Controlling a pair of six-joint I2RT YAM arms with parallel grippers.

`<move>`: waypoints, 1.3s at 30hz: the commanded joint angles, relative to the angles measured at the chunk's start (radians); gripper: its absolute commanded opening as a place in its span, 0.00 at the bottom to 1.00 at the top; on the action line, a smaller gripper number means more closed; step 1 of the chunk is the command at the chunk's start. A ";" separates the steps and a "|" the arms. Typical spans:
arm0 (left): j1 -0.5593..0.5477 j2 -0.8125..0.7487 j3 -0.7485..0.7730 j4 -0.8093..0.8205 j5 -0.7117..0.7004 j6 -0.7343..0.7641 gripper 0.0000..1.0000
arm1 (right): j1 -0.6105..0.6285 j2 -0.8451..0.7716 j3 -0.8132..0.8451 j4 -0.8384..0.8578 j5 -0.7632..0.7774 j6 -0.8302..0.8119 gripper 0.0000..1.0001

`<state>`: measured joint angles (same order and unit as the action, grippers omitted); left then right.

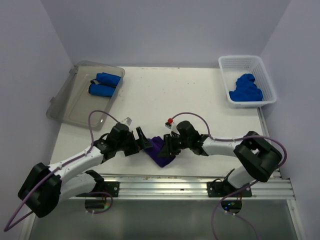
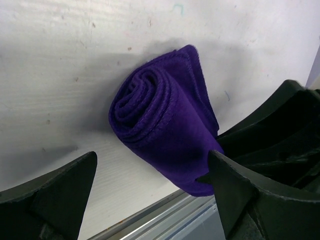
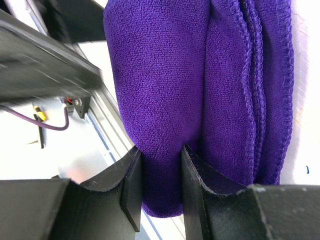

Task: Roll the towels
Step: Roll the towel

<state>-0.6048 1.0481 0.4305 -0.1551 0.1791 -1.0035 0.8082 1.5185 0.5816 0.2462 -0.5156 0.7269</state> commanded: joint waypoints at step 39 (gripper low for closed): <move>-0.062 0.219 0.040 0.157 -0.016 -0.156 0.47 | 0.560 -0.098 0.435 -0.772 1.216 -0.331 0.80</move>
<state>-0.6628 1.2804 0.4358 0.0551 0.2024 -1.1526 1.2953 1.3323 0.9554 -0.4042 0.4076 0.4713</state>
